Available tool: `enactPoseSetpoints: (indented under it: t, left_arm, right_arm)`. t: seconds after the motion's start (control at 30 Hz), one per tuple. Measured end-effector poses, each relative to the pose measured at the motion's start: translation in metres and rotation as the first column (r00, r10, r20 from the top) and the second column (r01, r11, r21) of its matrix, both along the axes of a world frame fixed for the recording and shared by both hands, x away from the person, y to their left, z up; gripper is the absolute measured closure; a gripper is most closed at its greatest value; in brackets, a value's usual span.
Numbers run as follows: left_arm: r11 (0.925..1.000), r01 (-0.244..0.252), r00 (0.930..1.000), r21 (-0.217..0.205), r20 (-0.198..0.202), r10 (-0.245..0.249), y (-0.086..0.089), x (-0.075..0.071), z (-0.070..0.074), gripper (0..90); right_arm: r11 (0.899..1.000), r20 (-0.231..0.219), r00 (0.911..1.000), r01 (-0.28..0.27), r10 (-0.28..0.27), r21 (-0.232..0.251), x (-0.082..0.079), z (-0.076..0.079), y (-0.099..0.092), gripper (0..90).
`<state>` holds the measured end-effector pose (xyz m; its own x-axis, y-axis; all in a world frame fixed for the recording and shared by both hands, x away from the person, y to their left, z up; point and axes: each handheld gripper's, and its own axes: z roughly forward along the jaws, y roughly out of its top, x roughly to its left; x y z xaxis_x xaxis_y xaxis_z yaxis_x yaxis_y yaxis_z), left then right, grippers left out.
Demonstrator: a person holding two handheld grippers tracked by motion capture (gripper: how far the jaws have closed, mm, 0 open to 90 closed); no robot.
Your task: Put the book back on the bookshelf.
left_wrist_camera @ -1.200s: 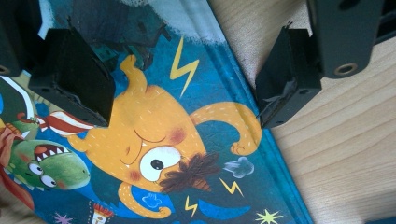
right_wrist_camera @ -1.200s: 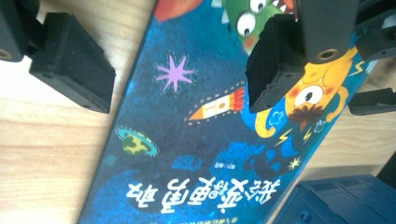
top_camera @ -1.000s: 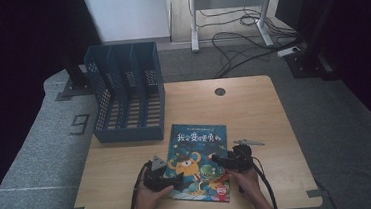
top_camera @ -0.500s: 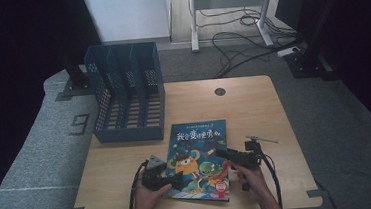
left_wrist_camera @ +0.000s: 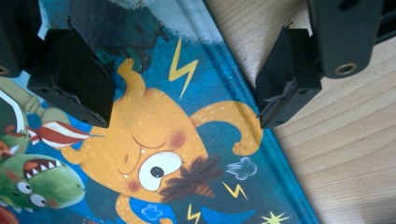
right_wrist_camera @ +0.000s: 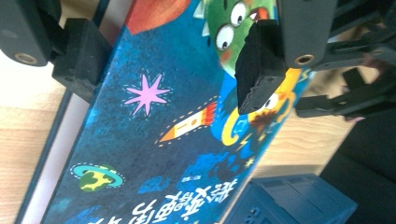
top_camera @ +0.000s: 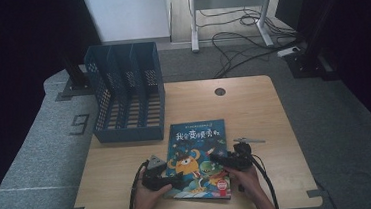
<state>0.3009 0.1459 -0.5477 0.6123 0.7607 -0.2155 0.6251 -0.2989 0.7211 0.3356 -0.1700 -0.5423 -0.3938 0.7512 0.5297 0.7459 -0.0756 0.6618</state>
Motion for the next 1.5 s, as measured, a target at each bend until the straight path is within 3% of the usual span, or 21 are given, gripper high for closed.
enactPoseSetpoints:
  t: [0.33,0.6,0.77,1.0,1.5]
  left_arm:
    - [0.9999,0.006,1.0,0.011,0.004,-0.006,-0.001,0.0,0.0,20.8]
    - [0.9998,0.009,0.9999,0.019,0.009,-0.01,-0.001,0.0,0.0,21.8]
    - [0.9998,0.014,0.9999,0.016,0.008,-0.014,-0.001,0.0,0.0,22.0]
    - [0.9996,0.016,0.9998,0.024,0.011,-0.017,-0.002,0.0,0.0,22.0]
    - [0.9997,0.019,0.9998,-0.013,-0.004,-0.019,0.001,0.001,0.0,21.5]
  right_arm:
    - [1.0,0.007,1.0,-0.002,0.002,-0.012,0.008,-0.005,-0.003,37.2]
    - [1.0,0.008,0.9999,0.007,-0.007,0.008,0.017,-0.009,-0.007,38.0]
    - [1.0,0.01,0.9999,0.004,-0.004,-0.022,0.027,-0.006,-0.005,38.4]
    - [0.999,0.007,0.9999,0.009,-0.008,-0.031,0.03,-0.008,-0.007,46.7]
    - [0.996,0.012,0.9992,-0.039,0.038,0.086,0.03,-0.004,-0.014,57.1]
